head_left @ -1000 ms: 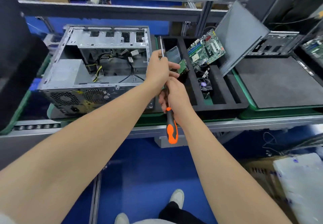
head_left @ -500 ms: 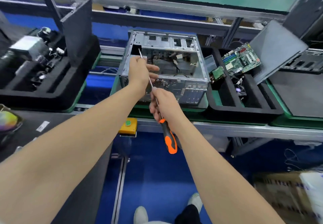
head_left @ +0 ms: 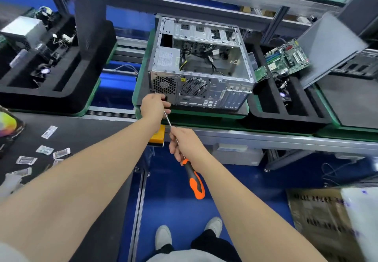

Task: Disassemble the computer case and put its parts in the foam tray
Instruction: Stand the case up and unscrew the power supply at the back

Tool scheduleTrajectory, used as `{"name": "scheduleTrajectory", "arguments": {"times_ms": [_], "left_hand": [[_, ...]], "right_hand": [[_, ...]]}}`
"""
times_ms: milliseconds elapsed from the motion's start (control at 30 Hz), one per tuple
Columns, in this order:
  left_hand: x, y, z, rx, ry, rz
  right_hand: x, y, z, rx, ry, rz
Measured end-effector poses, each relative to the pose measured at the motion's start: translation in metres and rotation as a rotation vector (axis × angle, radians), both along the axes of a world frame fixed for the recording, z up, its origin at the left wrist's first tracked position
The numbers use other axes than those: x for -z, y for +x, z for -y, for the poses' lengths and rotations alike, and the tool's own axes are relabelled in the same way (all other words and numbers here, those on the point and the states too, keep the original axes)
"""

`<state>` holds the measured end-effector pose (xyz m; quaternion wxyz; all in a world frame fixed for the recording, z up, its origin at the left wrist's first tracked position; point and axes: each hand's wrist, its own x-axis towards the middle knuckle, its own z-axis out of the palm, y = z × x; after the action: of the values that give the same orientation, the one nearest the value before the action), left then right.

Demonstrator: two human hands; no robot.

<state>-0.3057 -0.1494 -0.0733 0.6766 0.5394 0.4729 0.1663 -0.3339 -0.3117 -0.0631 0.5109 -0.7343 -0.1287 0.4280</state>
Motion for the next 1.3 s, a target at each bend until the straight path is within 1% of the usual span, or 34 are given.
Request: {"name": "scheduleTrajectory", "arguments": {"times_ms": [100,200,300,400,633,967,1300], "left_hand": [[0.008,0.009,0.011,0.129,-0.170,-0.072],[0.014,0.012,0.021,0.172,-0.216,-0.069],[0.024,0.014,0.024,0.202,-0.203,-0.068],[0.034,0.016,0.021,0.247,-0.207,-0.109],[0.046,0.009,0.015,0.374,-0.095,-0.088],[0.046,0.012,0.011,0.345,-0.102,-0.074],[0.047,0.011,0.011,0.349,-0.074,-0.067]], "right_hand": [[0.015,-0.003,0.009,0.106,-0.039,-0.099],[0.025,-0.003,0.011,0.184,-0.046,-0.150],[0.034,-0.003,0.009,0.214,-0.031,-0.154],[0.042,-0.005,0.006,0.234,-0.049,-0.121],[0.058,-0.004,-0.001,0.267,-0.049,-0.091],[0.065,-0.003,0.004,0.262,-0.031,-0.047],[0.071,-0.006,0.002,0.290,0.017,-0.073]]}}
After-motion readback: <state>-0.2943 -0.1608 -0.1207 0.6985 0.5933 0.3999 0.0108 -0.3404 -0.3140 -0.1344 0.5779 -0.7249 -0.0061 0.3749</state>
